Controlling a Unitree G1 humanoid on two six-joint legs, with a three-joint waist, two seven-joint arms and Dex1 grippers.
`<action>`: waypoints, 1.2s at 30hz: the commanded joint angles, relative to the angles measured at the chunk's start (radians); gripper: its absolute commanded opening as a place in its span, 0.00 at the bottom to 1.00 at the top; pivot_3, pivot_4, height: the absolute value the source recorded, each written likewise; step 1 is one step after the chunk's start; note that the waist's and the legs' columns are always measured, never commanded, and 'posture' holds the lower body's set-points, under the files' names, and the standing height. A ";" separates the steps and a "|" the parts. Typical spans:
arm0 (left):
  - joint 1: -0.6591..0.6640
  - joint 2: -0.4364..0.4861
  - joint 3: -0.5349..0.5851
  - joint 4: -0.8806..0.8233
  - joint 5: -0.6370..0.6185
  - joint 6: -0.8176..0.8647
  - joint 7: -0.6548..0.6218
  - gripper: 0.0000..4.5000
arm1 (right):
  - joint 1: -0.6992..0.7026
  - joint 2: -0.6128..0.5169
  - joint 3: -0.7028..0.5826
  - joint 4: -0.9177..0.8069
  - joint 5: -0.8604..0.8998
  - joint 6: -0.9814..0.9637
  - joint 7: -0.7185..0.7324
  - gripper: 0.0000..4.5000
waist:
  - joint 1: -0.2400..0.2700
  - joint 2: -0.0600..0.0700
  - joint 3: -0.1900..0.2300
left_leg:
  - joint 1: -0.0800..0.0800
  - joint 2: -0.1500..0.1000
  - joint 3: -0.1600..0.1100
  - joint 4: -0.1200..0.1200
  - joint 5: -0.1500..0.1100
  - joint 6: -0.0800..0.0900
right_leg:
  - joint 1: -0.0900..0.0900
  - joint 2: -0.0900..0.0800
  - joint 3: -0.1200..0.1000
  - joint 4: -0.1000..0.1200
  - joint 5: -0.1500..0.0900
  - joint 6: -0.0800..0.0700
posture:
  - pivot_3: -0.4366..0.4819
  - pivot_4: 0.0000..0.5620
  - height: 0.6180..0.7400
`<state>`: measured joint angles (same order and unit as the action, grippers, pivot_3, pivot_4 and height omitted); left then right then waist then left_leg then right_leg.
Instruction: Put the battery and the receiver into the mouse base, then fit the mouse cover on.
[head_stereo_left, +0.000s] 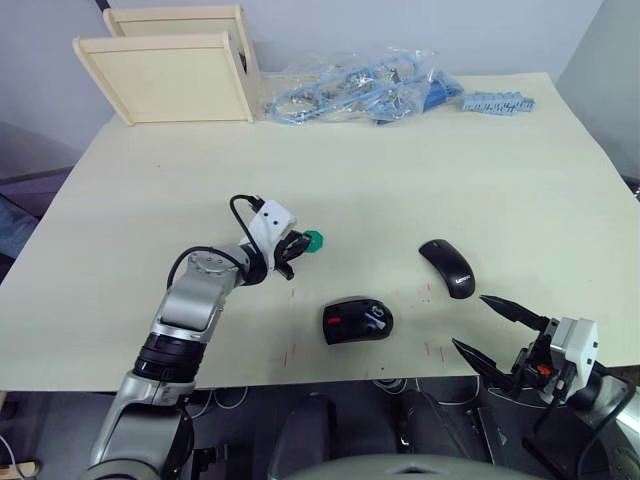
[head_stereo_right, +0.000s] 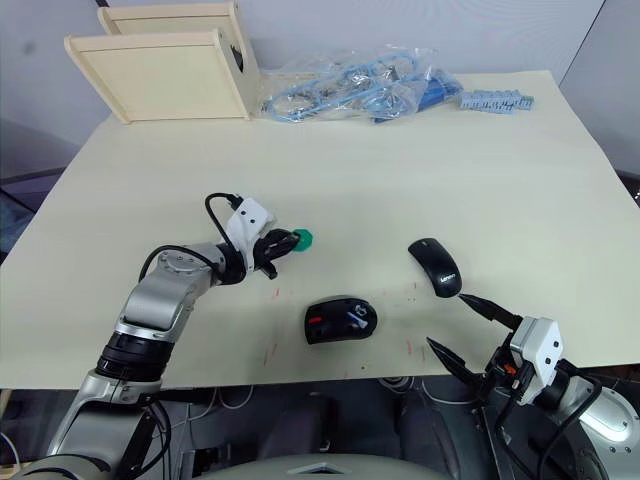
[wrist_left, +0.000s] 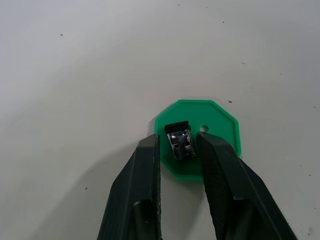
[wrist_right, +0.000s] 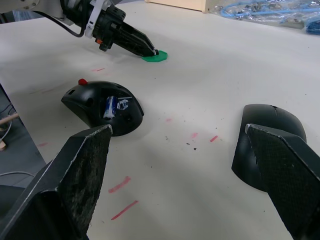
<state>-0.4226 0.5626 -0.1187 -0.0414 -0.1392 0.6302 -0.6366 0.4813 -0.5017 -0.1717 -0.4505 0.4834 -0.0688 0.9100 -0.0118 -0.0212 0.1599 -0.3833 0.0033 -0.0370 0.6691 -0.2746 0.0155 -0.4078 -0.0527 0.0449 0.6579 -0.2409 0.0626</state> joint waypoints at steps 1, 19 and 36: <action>0.016 0.013 0.005 -0.033 0.007 -0.001 -0.007 0.01 | -0.002 -0.001 -0.003 -0.020 0.007 -0.010 -0.005 1.00 | 0.000 0.000 0.000 | 0.000 0.000 0.000 0.000 0.000 0.000 | 0.000 0.000 0.000 0.000 0.000 0.000 | 0.48 0.27 1.00; -0.042 0.118 0.120 -0.092 -0.221 0.093 -0.239 0.01 | -0.102 -0.049 -0.017 -0.183 0.090 0.236 -0.162 1.00 | 0.000 0.000 0.000 | 0.000 0.000 0.000 0.000 0.000 0.000 | 0.000 0.000 0.000 0.000 0.000 0.000 | 0.48 0.27 1.00; -0.245 0.204 -0.025 -0.248 -0.366 0.199 -0.494 0.01 | -0.783 -0.230 -0.016 -0.129 0.702 1.033 -0.619 1.00 | -0.005 -0.001 0.001 | -0.004 0.000 0.000 0.001 0.000 0.000 | -0.001 0.000 -0.002 0.000 0.000 0.000 | 0.48 0.27 1.00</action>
<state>-0.6391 0.7700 -0.1406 -0.2631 -0.4934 0.8368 -1.1200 -0.2668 -0.7240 -0.1767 -0.5925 1.1302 0.9206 0.3297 -0.0163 -0.0223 0.1613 -0.3871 0.0032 -0.0367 0.6701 -0.2745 0.0157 -0.4092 -0.0523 0.0429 0.6577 -0.2409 0.0623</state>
